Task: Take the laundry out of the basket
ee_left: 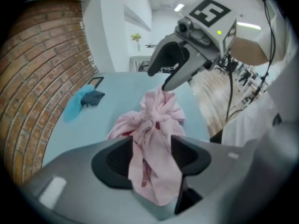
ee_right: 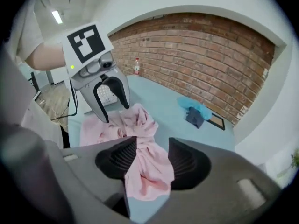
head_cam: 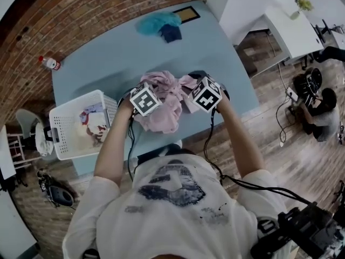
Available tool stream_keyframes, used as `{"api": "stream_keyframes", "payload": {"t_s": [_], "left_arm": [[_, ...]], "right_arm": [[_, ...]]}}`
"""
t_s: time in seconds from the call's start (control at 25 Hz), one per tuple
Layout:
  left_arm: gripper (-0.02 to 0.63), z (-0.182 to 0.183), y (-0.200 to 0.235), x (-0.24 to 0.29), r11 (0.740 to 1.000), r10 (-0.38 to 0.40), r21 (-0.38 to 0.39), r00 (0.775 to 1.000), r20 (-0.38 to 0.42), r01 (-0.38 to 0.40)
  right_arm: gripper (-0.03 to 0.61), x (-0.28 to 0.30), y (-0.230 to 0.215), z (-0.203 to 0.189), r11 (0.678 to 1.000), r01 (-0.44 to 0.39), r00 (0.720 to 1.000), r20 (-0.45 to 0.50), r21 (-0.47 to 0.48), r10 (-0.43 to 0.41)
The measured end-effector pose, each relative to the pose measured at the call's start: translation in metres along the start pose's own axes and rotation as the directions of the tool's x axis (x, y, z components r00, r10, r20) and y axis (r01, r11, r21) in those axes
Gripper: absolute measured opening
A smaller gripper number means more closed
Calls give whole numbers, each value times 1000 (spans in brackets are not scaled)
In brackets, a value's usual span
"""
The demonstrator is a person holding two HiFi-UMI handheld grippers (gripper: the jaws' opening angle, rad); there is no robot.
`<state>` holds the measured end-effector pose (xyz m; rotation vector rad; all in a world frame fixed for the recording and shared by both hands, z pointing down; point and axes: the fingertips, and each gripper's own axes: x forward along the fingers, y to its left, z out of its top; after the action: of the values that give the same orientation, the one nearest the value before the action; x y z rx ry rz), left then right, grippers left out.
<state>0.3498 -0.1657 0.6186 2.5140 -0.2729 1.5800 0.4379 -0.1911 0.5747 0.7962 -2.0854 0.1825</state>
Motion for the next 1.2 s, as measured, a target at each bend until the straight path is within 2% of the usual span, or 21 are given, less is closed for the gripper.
{"api": "stream_keyframes", "payload": {"t_s": [0.16, 0.28, 0.36, 0.48, 0.6, 0.64, 0.72, 0.8, 0.96, 1.08, 1.2], "left_arm": [[255, 8, 9, -30, 993, 97, -73, 990, 107, -89], [250, 12, 11, -60, 976, 183, -159, 961, 206, -152], [242, 19, 6, -77, 961, 229, -225, 922, 313, -162], [215, 27, 1, -104, 927, 324, -328, 833, 449, -185], [176, 27, 1, -128, 877, 456, -397, 724, 518, -269], [170, 26, 0, -135, 862, 488, -417, 694, 529, -287], [138, 23, -3, -145, 838, 530, -453, 650, 544, -304], [124, 19, -6, -153, 814, 566, -491, 615, 549, -311], [26, 13, -8, -172, 746, 655, -566, 537, 531, -350], [26, 13, -9, -178, 730, 674, -584, 515, 530, -354], [21, 15, -10, -180, 728, 676, -587, 506, 535, -353]], "right_arm": [[210, -27, -3, 31, 991, 58, 982, 175, 119, -78], [209, -48, -2, 51, 970, 85, 939, 308, 228, -154], [206, -62, 3, 62, 949, 74, 904, 382, 306, -193], [204, -84, 13, 74, 915, 65, 855, 450, 397, -256], [202, -107, 16, 82, 873, 74, 801, 492, 482, -340], [200, -113, 16, 83, 860, 76, 786, 501, 504, -363], [144, -123, 15, 82, 843, 89, 765, 506, 530, -399], [140, -129, 15, 79, 833, 95, 755, 506, 545, -418], [87, -141, 18, 70, 800, 93, 733, 503, 592, -457], [64, -147, 21, 67, 780, 77, 722, 505, 621, -473], [45, -147, 24, 67, 791, 89, 723, 507, 605, -469]]}}
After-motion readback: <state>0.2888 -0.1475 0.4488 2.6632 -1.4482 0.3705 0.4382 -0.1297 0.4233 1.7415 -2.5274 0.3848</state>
